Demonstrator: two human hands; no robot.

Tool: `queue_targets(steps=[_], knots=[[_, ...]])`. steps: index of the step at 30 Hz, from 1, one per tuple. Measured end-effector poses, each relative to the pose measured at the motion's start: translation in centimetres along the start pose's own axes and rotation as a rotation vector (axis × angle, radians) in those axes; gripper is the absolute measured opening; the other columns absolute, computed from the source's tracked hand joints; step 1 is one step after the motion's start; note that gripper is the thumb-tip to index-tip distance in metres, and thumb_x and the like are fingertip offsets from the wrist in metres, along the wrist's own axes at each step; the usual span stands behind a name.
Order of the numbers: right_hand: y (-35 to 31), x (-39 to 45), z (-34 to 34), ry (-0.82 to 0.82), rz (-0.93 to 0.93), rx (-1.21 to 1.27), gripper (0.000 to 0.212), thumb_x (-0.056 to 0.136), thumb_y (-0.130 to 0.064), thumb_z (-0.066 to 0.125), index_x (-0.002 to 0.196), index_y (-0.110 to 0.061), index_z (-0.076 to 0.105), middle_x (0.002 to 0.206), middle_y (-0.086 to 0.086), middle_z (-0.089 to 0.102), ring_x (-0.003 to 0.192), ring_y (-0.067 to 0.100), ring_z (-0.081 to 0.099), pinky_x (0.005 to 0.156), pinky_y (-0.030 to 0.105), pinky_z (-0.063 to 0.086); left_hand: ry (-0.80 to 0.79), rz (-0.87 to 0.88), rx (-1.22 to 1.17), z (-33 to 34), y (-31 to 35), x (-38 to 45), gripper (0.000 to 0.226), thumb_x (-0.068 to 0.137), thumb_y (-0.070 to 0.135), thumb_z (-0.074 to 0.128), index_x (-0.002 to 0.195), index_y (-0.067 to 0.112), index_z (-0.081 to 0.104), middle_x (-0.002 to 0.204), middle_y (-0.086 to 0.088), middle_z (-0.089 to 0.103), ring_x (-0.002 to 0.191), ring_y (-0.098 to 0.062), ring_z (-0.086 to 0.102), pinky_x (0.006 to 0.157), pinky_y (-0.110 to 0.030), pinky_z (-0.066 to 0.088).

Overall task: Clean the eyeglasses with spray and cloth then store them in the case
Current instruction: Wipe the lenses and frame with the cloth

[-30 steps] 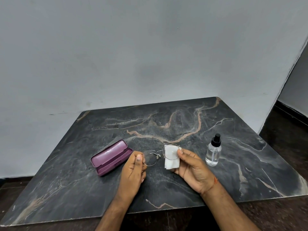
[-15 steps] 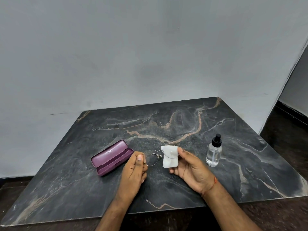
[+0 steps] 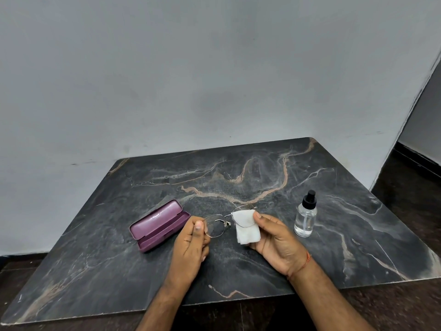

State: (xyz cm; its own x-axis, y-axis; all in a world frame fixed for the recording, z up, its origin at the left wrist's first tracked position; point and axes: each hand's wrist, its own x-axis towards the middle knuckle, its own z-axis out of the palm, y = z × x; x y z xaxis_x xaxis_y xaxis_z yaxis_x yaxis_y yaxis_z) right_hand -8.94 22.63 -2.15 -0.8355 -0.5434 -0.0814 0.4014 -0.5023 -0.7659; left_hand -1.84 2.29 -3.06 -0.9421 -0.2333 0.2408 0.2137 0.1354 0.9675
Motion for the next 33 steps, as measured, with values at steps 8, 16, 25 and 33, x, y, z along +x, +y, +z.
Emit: queue_targets(steps=[8,16,25,33], knots=[[0.11,0.2,-0.32,0.077,-0.033,0.081,0.019,0.082,-0.017,0.081,0.099,-0.01,0.085,0.096,0.013,0.076,0.078,0.019,0.071,0.063,0.03,0.051,-0.023,0.004,0.014,0.12,-0.01,-0.09,0.033,0.109,0.039,0.041,0.08,0.033,0.057,0.066,0.009,0.042,0.056,-0.008,0.034,0.048,-0.025,0.034],[-0.04,0.16,-0.22,-0.013,0.009,0.023,0.062,0.061,-0.038,0.101,0.11,-0.005,0.082,0.103,0.016,0.077,0.085,0.023,0.073,0.067,0.035,0.052,-0.026,0.003,0.01,0.05,-0.42,-0.1,0.032,0.109,0.038,0.042,0.083,0.028,0.058,0.066,0.008,0.043,0.056,-0.009,0.034,0.047,-0.029,0.033],[-0.11,-0.01,0.03,-0.005,0.025,0.055,0.033,0.085,-0.032,0.076,0.11,-0.011,0.083,0.105,0.013,0.076,0.087,0.022,0.072,0.07,0.037,0.048,-0.04,0.044,0.006,0.17,-0.6,-0.13,0.036,0.103,0.055,0.047,0.085,0.026,0.058,0.068,0.002,0.039,0.057,-0.012,0.032,0.048,-0.041,0.025],[0.22,0.28,-0.67,0.011,0.015,0.041,0.072,0.056,-0.038,0.104,0.113,-0.001,0.079,0.094,0.013,0.073,0.079,0.019,0.068,0.067,0.034,0.052,-0.014,0.031,-0.002,0.01,-0.72,-0.08,0.037,0.105,0.054,0.046,0.084,0.024,0.056,0.066,0.005,0.038,0.055,-0.011,0.031,0.048,-0.034,0.028]])
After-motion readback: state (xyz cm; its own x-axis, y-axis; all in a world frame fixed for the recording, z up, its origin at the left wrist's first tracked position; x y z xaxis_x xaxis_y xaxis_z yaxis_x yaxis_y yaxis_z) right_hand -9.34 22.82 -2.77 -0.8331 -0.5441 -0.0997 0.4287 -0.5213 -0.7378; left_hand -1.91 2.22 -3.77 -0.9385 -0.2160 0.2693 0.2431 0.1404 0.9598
